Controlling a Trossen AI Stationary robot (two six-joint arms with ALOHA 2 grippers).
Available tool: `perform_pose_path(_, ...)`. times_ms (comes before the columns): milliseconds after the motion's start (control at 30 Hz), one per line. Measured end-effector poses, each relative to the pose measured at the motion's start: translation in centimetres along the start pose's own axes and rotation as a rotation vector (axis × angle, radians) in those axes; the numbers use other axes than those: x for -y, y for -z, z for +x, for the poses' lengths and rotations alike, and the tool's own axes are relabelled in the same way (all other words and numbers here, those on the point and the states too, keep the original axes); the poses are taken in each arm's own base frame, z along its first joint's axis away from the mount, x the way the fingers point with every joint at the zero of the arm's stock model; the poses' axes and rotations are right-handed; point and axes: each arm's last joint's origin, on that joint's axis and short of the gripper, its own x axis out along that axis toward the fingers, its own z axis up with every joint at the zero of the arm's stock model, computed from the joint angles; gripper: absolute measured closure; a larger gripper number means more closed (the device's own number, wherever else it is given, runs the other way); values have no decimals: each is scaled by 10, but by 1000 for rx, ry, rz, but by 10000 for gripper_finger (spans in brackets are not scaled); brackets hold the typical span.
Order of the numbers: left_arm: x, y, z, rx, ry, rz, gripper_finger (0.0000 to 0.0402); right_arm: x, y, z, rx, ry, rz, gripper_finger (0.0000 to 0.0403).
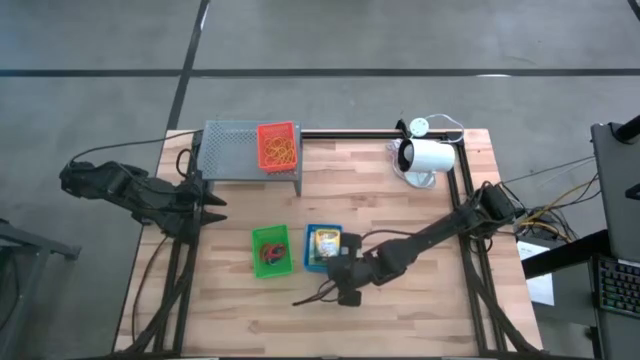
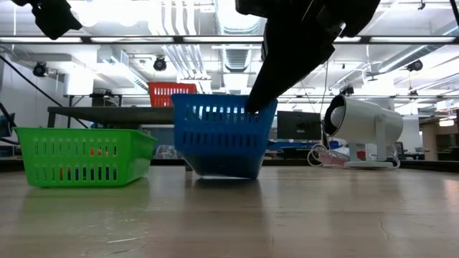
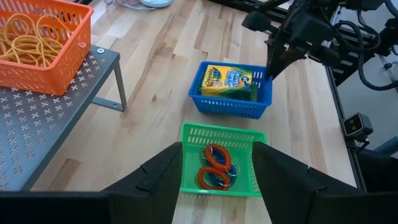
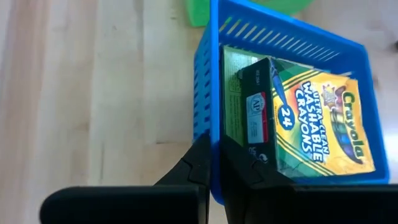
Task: Pick & Place Office Desk Supplies
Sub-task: Put the blue bin filled with crayon boxes on the shelf
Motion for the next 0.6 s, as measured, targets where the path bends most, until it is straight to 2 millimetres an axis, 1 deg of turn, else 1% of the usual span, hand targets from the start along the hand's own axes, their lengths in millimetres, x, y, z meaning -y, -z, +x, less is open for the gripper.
perform_pose_path(200,0,0,0,0,0,0,201,-2,2,2,11,54,-11,392)
perform_pose_path(433,0,0,0,0,0,0,201,-6,17,30,-47,121,-48,392)
perform_pose_path(600,0,0,0,0,0,1,201,-10,18,37,-26,210,-102,392)
